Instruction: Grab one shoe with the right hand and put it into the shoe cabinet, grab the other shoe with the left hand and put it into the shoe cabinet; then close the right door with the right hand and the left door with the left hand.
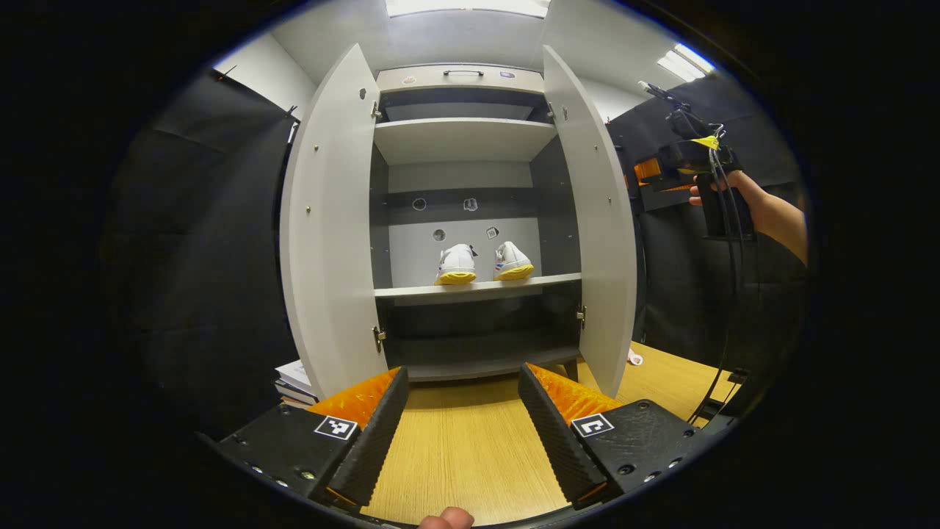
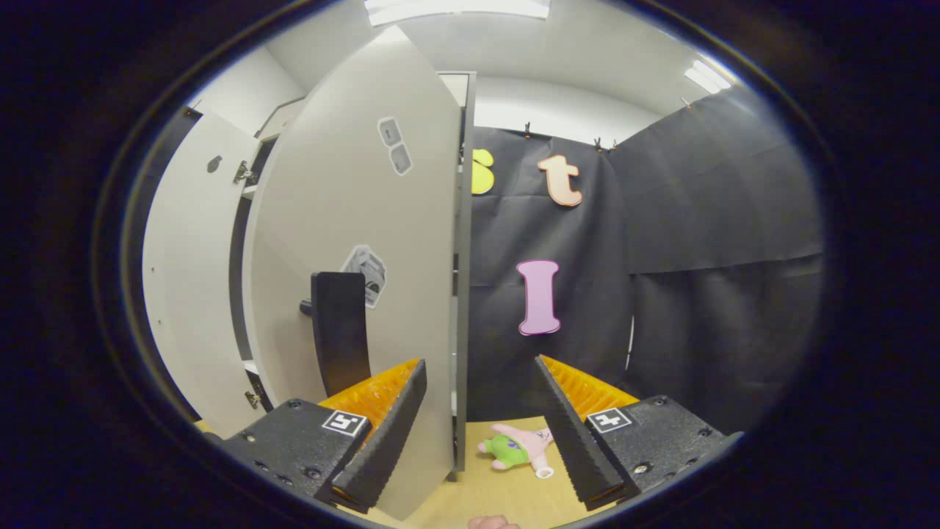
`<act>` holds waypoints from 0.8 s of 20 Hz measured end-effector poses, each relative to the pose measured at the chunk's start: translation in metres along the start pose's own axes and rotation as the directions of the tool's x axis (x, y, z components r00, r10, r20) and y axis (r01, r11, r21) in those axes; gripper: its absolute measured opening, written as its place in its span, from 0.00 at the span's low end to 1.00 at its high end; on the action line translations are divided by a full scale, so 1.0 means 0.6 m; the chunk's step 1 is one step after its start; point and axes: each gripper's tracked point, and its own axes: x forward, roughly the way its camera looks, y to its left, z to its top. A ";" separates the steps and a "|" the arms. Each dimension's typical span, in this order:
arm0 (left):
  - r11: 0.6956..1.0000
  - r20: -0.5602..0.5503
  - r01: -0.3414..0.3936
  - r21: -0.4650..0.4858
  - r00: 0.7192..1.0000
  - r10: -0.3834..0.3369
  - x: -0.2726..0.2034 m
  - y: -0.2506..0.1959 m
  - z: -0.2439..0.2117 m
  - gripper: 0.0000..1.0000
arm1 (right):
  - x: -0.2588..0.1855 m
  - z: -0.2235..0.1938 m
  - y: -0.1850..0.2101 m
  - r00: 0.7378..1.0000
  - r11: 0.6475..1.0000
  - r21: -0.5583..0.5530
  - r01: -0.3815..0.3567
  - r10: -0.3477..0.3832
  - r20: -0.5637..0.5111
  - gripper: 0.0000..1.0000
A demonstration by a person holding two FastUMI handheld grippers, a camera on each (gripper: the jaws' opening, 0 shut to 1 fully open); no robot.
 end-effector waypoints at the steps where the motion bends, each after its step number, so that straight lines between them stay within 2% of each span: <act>1: 1.000 -0.001 -0.006 0.000 1.000 0.006 0.001 0.007 -0.002 0.90 | 0.006 0.000 0.017 1.000 1.000 -0.002 -0.012 0.012 0.003 0.94; 6: 0.999 -0.005 -0.042 -0.005 0.999 0.042 -0.005 0.044 -0.005 0.90 | 0.052 -0.011 0.129 0.995 0.994 0.020 -0.104 0.104 -0.008 0.94; 8: 0.998 -0.008 -0.055 -0.009 0.998 0.055 -0.005 0.056 -0.009 0.90 | 0.073 -0.019 0.161 0.993 0.993 0.009 -0.115 0.115 -0.025 0.94; 13: 0.996 -0.016 -0.093 -0.013 0.996 0.093 -0.011 0.087 -0.013 0.90 | 0.067 -0.020 0.148 0.994 0.994 0.032 -0.105 0.106 -0.022 0.95; 15: 0.995 -0.021 -0.099 -0.013 0.995 0.099 -0.010 0.093 -0.013 0.90 | 0.053 -0.023 0.133 0.995 0.995 0.042 -0.092 0.093 -0.022 0.93; 16: 0.995 -0.021 -0.100 -0.011 0.995 0.100 -0.011 0.093 -0.012 0.90 | 0.040 -0.025 0.129 0.996 0.995 0.044 -0.090 0.091 -0.017 0.96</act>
